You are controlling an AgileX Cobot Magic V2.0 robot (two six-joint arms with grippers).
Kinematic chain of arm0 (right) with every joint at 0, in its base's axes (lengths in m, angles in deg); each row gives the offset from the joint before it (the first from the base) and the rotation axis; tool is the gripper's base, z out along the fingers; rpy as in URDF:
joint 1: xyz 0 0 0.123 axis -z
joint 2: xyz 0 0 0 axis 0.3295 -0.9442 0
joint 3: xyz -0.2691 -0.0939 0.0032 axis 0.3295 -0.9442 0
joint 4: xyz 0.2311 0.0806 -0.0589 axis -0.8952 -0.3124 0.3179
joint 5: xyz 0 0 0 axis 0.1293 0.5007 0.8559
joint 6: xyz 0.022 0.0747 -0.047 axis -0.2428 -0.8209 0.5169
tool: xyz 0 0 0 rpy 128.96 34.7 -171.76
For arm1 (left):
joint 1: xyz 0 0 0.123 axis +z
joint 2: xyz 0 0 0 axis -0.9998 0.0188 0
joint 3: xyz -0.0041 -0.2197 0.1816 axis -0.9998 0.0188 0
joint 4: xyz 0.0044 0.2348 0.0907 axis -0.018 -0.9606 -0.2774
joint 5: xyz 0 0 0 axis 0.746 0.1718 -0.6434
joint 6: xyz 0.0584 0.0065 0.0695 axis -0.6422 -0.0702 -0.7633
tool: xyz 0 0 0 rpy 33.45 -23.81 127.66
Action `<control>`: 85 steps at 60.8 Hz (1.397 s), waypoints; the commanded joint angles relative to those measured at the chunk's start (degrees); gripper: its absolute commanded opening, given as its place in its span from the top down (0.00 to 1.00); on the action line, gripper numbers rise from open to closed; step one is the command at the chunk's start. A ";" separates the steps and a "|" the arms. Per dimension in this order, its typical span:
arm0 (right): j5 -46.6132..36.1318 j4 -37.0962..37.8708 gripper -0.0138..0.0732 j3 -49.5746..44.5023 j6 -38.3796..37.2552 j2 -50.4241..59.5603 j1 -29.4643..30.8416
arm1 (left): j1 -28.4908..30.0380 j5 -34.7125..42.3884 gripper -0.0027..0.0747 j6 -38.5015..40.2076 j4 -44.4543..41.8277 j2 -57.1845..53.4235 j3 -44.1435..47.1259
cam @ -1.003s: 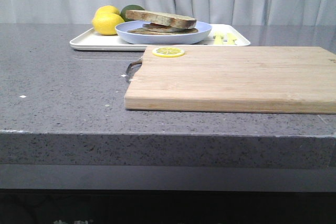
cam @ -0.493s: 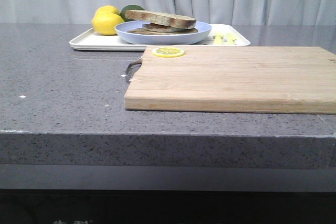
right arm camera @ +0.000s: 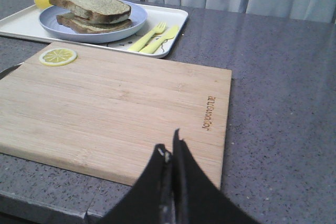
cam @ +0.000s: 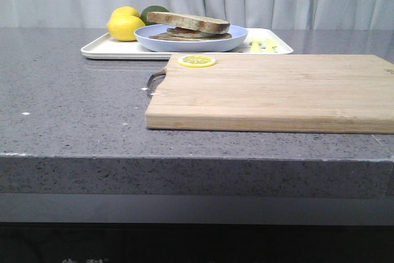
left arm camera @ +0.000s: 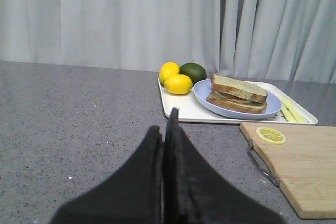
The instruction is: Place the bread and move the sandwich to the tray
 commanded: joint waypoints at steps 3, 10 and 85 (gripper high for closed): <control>-4.57 -0.31 0.97 1.60 0.23 -0.59 -0.01 | -0.27 4.72 0.99 -0.02 0.64 0.25 -1.16; -4.57 -0.31 0.97 1.60 0.23 -0.59 -0.01 | -0.27 4.72 0.99 -0.02 0.64 0.25 -1.16; -4.57 -0.31 0.97 1.60 0.23 -0.59 -0.01 | 4.50 31.12 0.99 -0.02 -0.44 -1.13 31.81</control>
